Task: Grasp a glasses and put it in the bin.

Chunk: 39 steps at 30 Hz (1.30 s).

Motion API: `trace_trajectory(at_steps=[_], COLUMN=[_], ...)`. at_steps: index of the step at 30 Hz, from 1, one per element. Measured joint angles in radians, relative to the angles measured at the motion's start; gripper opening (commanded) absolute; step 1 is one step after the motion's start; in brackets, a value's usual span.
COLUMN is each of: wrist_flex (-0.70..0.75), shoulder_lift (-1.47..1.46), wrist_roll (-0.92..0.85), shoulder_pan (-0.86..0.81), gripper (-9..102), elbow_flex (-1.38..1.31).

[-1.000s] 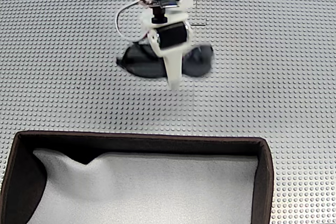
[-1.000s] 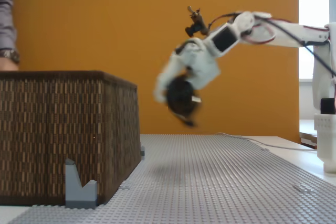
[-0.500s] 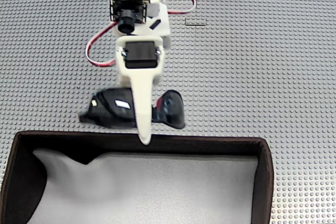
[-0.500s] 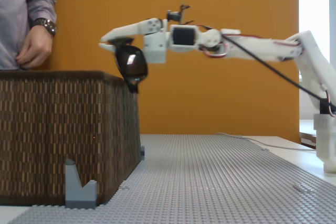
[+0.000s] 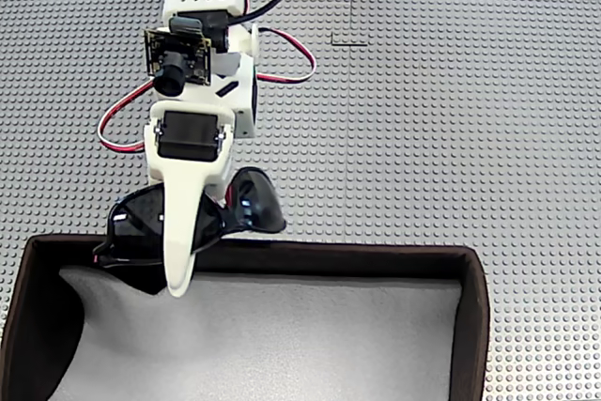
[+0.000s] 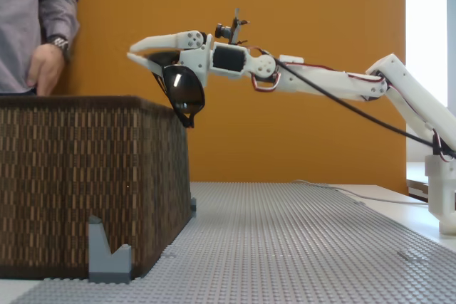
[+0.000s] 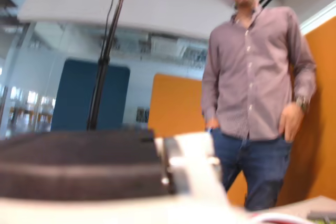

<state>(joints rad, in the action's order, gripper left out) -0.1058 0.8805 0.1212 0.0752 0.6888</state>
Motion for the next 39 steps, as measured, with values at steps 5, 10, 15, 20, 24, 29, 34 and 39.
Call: trace_trajectory(at_steps=[5,10,15,20,24,29,34,39], wrist_flex=[-0.132,-0.273,-0.291,-0.301,-0.258,-0.144,0.06,0.261], shoulder_lift=[0.0,0.0,-0.018,-0.043,-0.057,-0.064,-0.048,-0.002], wrist_roll=[0.0,-0.021,-0.023,-0.009,0.043,0.121,0.221,0.221], shoulder_pan=[-0.038,-0.043,-0.063,-0.069,-0.067,-0.087,-0.089,-0.087], gripper=[0,0,0,0,0,0,11,21], elbow_flex=[-0.002,-0.014,0.043,0.14,0.199,0.262,0.296,0.307])
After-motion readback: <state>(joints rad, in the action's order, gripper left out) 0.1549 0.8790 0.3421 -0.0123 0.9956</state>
